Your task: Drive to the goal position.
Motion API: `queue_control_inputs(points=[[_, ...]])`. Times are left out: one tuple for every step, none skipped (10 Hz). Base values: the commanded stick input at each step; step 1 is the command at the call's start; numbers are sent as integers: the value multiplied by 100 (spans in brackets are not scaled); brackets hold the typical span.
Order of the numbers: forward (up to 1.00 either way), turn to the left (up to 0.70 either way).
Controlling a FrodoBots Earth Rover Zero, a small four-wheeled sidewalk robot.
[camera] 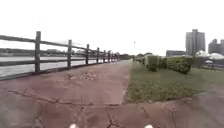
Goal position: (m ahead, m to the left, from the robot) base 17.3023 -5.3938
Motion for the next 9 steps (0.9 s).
queue_control_inputs(points=[[97, 0], [97, 0], [97, 0], [97, 0], [97, 0], [97, 0], [97, 0], [97, 0], [97, 0]])
